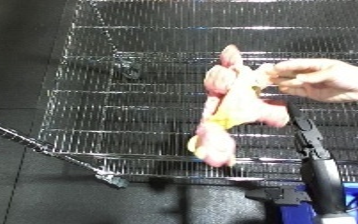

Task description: Pick up the object and place it into the box

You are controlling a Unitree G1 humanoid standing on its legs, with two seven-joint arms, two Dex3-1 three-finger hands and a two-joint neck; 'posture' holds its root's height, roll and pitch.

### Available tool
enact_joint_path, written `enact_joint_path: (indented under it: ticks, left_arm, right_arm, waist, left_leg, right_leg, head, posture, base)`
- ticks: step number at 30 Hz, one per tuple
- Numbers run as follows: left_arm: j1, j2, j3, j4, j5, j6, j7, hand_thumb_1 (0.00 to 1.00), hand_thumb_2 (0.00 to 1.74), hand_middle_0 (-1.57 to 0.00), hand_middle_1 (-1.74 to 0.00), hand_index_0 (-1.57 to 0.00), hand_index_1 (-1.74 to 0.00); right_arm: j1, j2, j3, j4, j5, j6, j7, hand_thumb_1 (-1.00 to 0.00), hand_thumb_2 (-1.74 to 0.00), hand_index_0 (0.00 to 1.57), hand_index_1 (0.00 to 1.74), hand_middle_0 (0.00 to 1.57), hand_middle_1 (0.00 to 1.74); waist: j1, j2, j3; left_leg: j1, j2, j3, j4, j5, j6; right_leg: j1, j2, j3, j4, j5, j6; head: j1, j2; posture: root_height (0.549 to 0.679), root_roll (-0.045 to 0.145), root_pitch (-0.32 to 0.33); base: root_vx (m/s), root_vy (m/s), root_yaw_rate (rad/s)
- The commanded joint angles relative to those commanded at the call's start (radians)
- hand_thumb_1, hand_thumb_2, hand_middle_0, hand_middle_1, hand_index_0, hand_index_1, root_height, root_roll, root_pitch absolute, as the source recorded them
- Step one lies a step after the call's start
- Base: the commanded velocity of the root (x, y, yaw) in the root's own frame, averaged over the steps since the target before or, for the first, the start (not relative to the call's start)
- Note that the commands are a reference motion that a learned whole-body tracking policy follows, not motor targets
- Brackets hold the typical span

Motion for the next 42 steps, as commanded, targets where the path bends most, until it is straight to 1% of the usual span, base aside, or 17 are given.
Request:
enact_joint_path:
  ticks: [4,8,11,15,17,21,23,25,28,31,33,37,42]
  left_arm:
    - [0.008,0.0,-0.002,-0.002,0.0,0.001,-0.008,1.0,1.74,-1.57,-1.74,-1.57,-1.74]
    - [0.026,0.006,-0.007,-0.005,-0.011,-0.003,-0.014,1.0,1.74,-1.57,-1.74,-1.57,-1.74]
    - [0.037,0.016,-0.015,-0.008,-0.025,-0.009,-0.018,1.0,1.74,-1.57,-1.74,-1.57,-1.74]
    - [0.049,0.042,-0.036,-0.011,-0.046,-0.022,-0.028,1.0,1.74,-1.57,-1.74,-1.57,-1.74]
    - [0.053,0.056,-0.048,-0.012,-0.053,-0.028,-0.034,1.0,1.74,-1.57,-1.74,-1.57,-1.74]
    - [0.061,0.086,-0.079,-0.012,-0.069,-0.045,-0.045,1.0,1.74,-1.57,-1.74,-1.57,-1.74]
    - [0.062,0.096,-0.091,-0.012,-0.077,-0.053,-0.048,1.0,1.74,-1.57,-1.74,-1.57,-1.74]
    - [0.065,0.104,-0.099,-0.013,-0.085,-0.061,-0.051,1.0,1.74,-1.57,-1.74,-1.57,-1.74]
    - [0.069,0.11,-0.108,-0.014,-0.096,-0.074,-0.056,1.0,1.74,-1.57,-1.74,-1.57,-1.74]
    - [0.07,0.107,-0.112,-0.014,-0.104,-0.083,-0.062,1.0,1.74,-1.57,-1.74,-1.57,-1.74]
    - [0.073,0.106,-0.114,-0.015,-0.108,-0.089,-0.065,1.0,1.74,-1.57,-1.74,-1.57,-1.74]
    - [0.081,0.109,-0.12,-0.02,-0.115,-0.1,-0.069,1.0,1.74,-1.57,-1.74,-1.57,-1.74]
    - [0.092,0.114,-0.121,-0.027,-0.123,-0.107,-0.075,1.0,1.74,-1.57,-1.74,-1.57,-1.74]
  right_arm:
    - [-0.011,-0.012,0.004,-0.008,-0.016,0.005,0.002,0.0,0.0,0.0,0.0,0.0,0.0]
    - [-0.062,-0.05,0.013,0.015,-0.026,0.021,-0.005,0.0,0.0,0.0,0.0,0.0,0.0]
    - [-0.117,-0.091,0.028,0.063,-0.022,0.034,-0.016,0.0,0.0,0.0,0.0,0.0,0.0]
    - [-0.219,-0.167,0.07,0.159,-0.018,0.048,-0.026,0.0,0.0,0.0,0.0,0.0,0.0]
    - [-0.283,-0.215,0.107,0.208,-0.033,0.055,-0.022,0.0,0.0,0.0,0.0,0.0,0.0]
    - [-0.438,-0.323,0.211,0.315,-0.074,0.07,-0.003,0.0,0.0,0.0,0.0,0.0,0.0]
    - [-0.521,-0.361,0.275,0.37,-0.09,0.075,0.009,0.0,0.0,0.0,0.0,0.0,0.0]
    - [-0.611,-0.385,0.352,0.433,-0.107,0.08,0.025,0.0,0.0,0.0,0.0,0.0,0.0]
    - [-0.736,-0.396,0.467,0.53,-0.132,0.086,0.053,0.0,0.0,0.0,0.0,0.0,0.0]
    - [-0.837,-0.387,0.573,0.625,-0.159,0.092,0.084,0.0,0.0,0.0,0.0,0.0,0.0]
    - [-0.88,-0.377,0.625,0.682,-0.176,0.095,0.102,0.0,0.0,0.0,0.0,0.0,0.0]
    - [-0.915,-0.354,0.692,0.776,-0.212,0.099,0.133,0.0,0.0,0.0,0.0,0.0,0.0]
    - [-0.9,-0.324,0.722,0.87,-0.247,0.107,0.173,0.0,0.0,0.0,0.0,0.0,0.0]
  waist:
    - [0.003,0.001,0.0]
    - [0.013,0.005,0.0]
    - [0.026,0.011,0.0]
    - [0.053,0.021,0.0]
    - [0.068,0.024,0.0]
    - [0.105,0.028,0.0]
    - [0.117,0.028,0.0]
    - [0.126,0.028,0.0]
    - [0.135,0.029,0.0]
    - [0.137,0.034,0.0]
    - [0.139,0.039,0.0]
    - [0.152,0.046,0.0]
    - [0.17,0.053,0.0]
  left_leg:
    - [0.002,0.002,0.001,-0.008,0.004,-0.002]
    - [0.003,0.0,0.001,-0.011,0.007,-0.0028]
    - [0.001,-0.002,-0.002,-0.008,0.008,-0.0021]
    - [-0.003,-0.003,-0.006,-0.002,0.008,-0.0024]
    - [-0.006,-0.004,-0.009,0.002,0.008,-0.0035]
    - [-0.022,-0.007,-0.017,0.012,0.01,-0.0071]
    - [-0.033,-0.008,-0.021,0.018,0.01,-0.009]
    - [-0.048,-0.009,-0.025,0.024,0.01,-0.0112]
    - [-0.075,-0.01,-0.033,0.031,0.009,-0.0139]
    - [-0.104,-0.013,-0.04,0.04,0.007,-0.0157]
    - [-0.122,-0.015,-0.045,0.046,0.006,-0.0165]
    - [-0.149,-0.018,-0.053,0.054,0.005,-0.0177]
    - [-0.171,-0.021,-0.062,0.058,0.002,-0.0187]
  right_leg:
    - [0.002,0.0002,0.0,-0.007,0.003,0.0007]
    - [-0.001,0.0,0.0,-0.011,0.009,0.0003]
    - [-0.006,-0.0004,0.0,-0.006,0.01,0.0004]
    - [-0.012,-0.0031,-0.002,0.001,0.011,0.0021]
    - [-0.014,-0.0047,-0.003,0.002,0.012,0.0027]
    - [-0.02,-0.0083,-0.006,0.004,0.015,0.0023]
    - [-0.027,-0.009,-0.007,0.006,0.016,0.0014]
    - [-0.037,-0.0095,-0.01,0.006,0.019,0.0003]
    - [-0.055,-0.0099,-0.015,0.005,0.023,-0.0015]
    - [-0.076,-0.0101,-0.021,0.006,0.026,-0.0034]
    - [-0.089,-0.0109,-0.025,0.008,0.027,-0.0045]
    - [-0.105,-0.0127,-0.032,0.007,0.03,-0.0062]
    - [-0.112,-0.0176,-0.042,0.004,0.03,-0.0061]
  head:
    - [0.018,-0.003]
    - [0.054,0.002]
    - [0.08,0.012]
    - [0.113,0.012]
    - [0.132,0.011]
    - [0.165,0.01]
    - [0.177,0.011]
    - [0.194,0.017]
    - [0.22,0.029]
    - [0.247,0.042]
    - [0.265,0.053]
    - [0.299,0.07]
    - [0.33,0.08]
  posture:
    - [0.629,0.035,-0.074]
    - [0.629,0.035,-0.071]
    - [0.629,0.035,-0.07]
    - [0.628,0.034,-0.068]
    - [0.628,0.033,-0.066]
    - [0.628,0.03,-0.058]
    - [0.628,0.028,-0.051]
    - [0.628,0.026,-0.04]
    - [0.628,0.021,-0.018]
    - [0.628,0.017,0.004]
    - [0.628,0.015,0.017]
    - [0.628,0.01,0.037]
    - [0.629,0.005,0.055]
  base:
    - [0.023,-0.006,-0.001]
    - [0.02,-0.014,-0.018]
    - [0.02,-0.008,-0.005]
    - [0.021,-0.005,0.004]
    - [0.023,-0.002,0.009]
    - [0.015,0.0,0.031]
    - [0.017,-0.001,0.027]
    - [0.017,-0.003,0.022]
    - [0.016,-0.002,0.032]
    - [0.015,-0.002,0.061]
    - [0.01,0.003,0.071]
    - [0.004,0.011,0.062]
    - [0.009,0.009,0.086]
